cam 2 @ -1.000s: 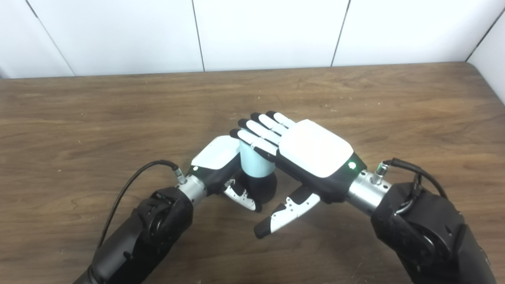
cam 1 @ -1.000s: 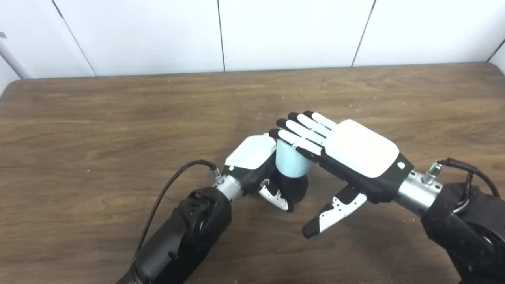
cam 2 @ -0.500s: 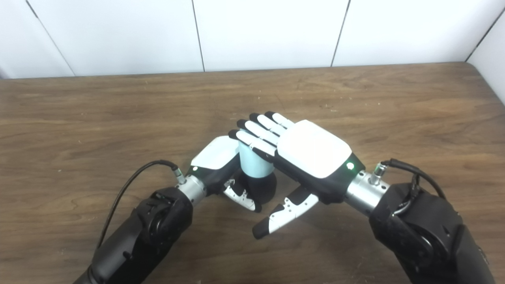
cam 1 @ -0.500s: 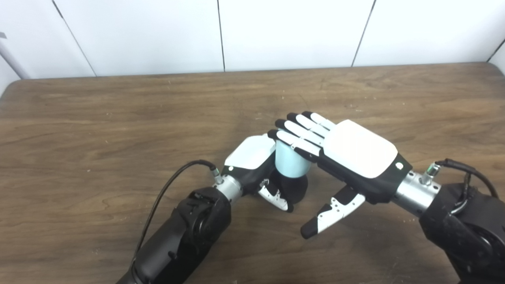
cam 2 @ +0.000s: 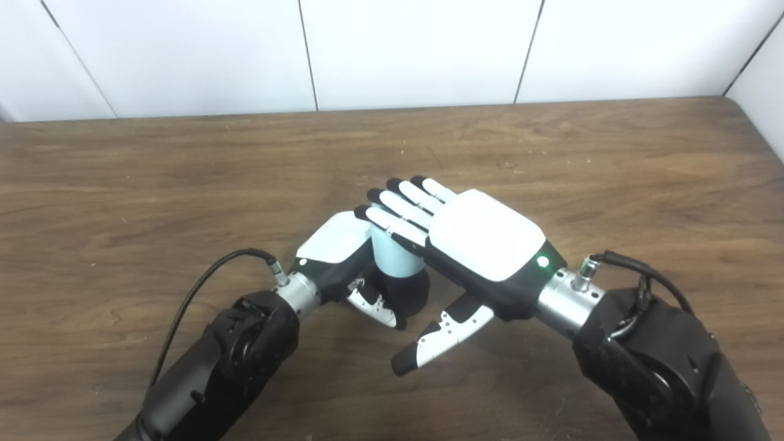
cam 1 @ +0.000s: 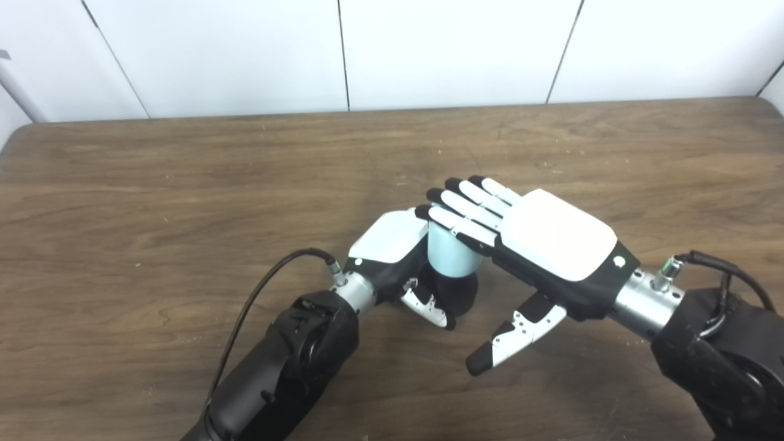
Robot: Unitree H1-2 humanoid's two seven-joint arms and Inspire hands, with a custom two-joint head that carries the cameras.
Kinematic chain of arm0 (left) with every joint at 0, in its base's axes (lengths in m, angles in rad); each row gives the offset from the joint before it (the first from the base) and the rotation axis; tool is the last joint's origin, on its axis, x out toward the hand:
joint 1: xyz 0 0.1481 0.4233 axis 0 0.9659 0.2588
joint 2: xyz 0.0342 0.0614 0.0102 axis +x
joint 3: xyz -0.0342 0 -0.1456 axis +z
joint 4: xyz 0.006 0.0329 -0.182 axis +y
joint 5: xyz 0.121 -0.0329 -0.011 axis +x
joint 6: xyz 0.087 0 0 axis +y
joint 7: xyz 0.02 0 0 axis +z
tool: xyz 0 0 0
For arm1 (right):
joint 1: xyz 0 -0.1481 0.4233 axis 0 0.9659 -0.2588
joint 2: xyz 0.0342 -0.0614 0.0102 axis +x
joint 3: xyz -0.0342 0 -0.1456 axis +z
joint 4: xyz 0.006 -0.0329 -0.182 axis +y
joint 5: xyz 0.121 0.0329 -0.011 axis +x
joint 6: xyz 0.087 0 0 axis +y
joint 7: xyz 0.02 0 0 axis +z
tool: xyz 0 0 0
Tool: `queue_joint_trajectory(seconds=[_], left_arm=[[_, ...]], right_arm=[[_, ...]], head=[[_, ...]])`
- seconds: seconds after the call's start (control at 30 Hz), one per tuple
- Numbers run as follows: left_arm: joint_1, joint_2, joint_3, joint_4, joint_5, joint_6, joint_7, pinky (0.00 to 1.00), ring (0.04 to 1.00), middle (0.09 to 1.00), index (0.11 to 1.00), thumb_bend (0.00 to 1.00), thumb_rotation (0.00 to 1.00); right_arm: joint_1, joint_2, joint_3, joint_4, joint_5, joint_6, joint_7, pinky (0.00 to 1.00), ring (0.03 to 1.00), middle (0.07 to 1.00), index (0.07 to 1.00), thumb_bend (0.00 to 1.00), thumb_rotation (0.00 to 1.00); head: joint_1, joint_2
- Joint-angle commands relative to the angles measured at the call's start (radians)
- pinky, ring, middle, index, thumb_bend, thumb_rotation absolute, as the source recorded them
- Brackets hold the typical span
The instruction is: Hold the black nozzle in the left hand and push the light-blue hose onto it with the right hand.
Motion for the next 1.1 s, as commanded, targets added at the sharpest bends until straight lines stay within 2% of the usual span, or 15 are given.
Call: queue_joint_trajectory(seconds=[0.0,1.07], left_arm=[[0.062,0.045,-0.050,0.083,-0.006,0.052,-0.168,1.00,0.733,0.518,0.454,0.52,0.00],[0.062,0.046,-0.052,0.080,-0.001,0.054,-0.169,1.00,0.722,0.517,0.456,0.52,0.00]], right_arm=[[0.045,-0.032,0.060,0.038,0.014,-0.003,0.130,1.00,1.000,0.990,0.956,0.71,1.00],[0.066,-0.021,0.070,0.054,-0.005,-0.026,0.094,1.00,1.000,0.990,0.955,0.69,1.00]], head=[[0.000,0.001],[-0.001,0.005]])
